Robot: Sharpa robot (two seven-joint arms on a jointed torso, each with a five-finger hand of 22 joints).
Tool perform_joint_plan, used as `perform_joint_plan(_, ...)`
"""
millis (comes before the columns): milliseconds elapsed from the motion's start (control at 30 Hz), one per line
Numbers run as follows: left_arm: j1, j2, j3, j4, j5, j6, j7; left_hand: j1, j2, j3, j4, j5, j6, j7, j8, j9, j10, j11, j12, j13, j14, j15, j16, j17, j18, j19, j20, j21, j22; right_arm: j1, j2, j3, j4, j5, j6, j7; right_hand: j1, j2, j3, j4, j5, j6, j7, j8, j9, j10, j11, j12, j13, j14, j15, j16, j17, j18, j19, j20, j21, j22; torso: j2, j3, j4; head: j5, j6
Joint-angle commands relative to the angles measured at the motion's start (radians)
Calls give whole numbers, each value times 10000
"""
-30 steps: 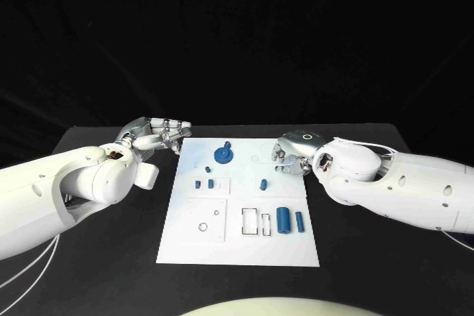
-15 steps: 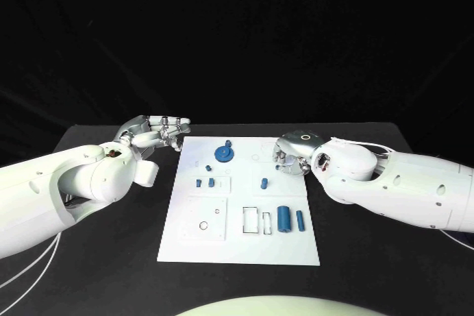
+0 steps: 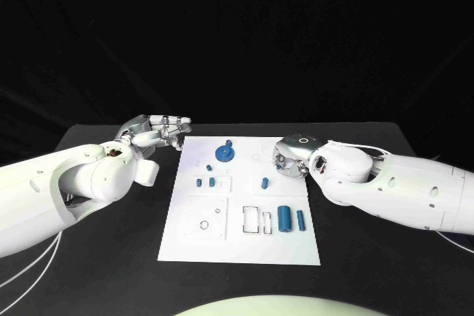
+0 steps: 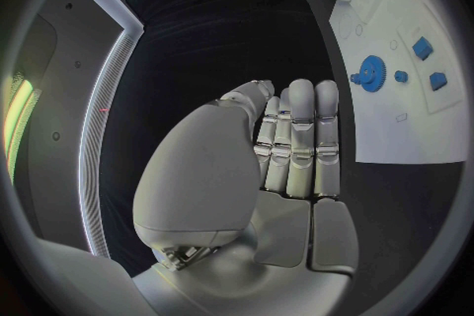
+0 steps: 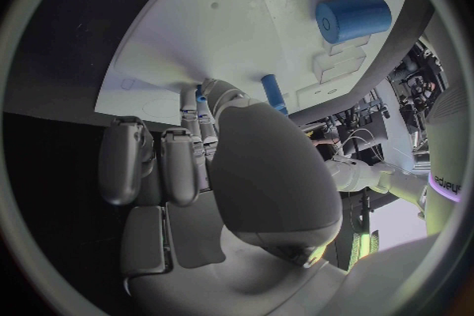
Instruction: Assemble the parts on the task board
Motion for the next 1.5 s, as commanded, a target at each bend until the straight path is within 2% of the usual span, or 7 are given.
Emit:
perform_joint_plan(33,14,6,6,26,57,207,56,-18,95,8,-64,-4,-37,69,49,-15,-50,-3,54,12,-24,0,-63,-10,144,-18,-42,-60,-7,-29,64,-1,-82,-157,143,48,17,37,125,4,40,124,-11,-57,-5,138,-25,-66,-41,515,33,66,28,-148,79,-26,112,1230,0,-5,-2,-1,-7)
perform_joint_plan(233,14,13,5,22,23,276,-19,-6,122,3,-90,-4,-62,84,51,-28,-84,7,78,17,18,5,-36,-16,106,126,-38,78,123,-50,131,-1,-224,-94,185,70,-21,112,333,-57,33,253,-58,-41,16,280,-73,-84,-109,516,-5,80,35,-163,119,-48,192,1292,-7,-12,1,-12,-12)
perform_joint_plan(567,14,23,5,13,-48,292,-133,14,131,3,-116,0,-86,93,50,-39,-117,14,90,18,20,10,-34,-26,129,68,-36,-21,32,-63,149,0,-242,-49,340,65,-67,304,834,-334,-298,645,-192,86,127,634,-188,-141,-201,529,-107,122,72,-202,212,-127,378,1431,-12,-6,-4,2,-28)
perform_joint_plan(733,14,23,4,0,-86,317,-219,57,141,13,-164,7,-115,106,49,-52,-159,25,108,19,4,14,-43,-43,143,36,-35,-89,-29,-67,89,0,-161,14,14,109,-112,337,1011,-482,-270,722,-214,101,169,747,-220,-198,-234,526,-136,112,45,-226,267,-149,485,1501,-13,-3,-2,-9,-22)
perform_joint_plan(1100,14,32,3,-25,-100,323,-255,100,160,28,-215,14,-142,120,52,-66,-201,37,133,23,-16,22,-53,-63,149,27,-33,-127,-58,-66,-90,14,12,241,-1128,353,-204,261,1279,-697,-136,708,-178,51,198,744,-192,-367,-318,522,-121,102,15,-251,317,-151,590,1580,-8,-5,-10,-40,12)
perform_joint_plan(1500,14,43,1,-75,-101,328,-283,109,160,29,-234,16,-162,131,50,-75,-228,47,141,22,-27,27,-58,-73,154,11,-31,-158,-84,-29,-385,89,409,355,-1518,380,-284,206,1363,-765,-135,721,-168,39,213,779,-185,-414,-342,516,-122,89,-12,-259,334,-140,627,1609,-9,-4,-13,-33,36)
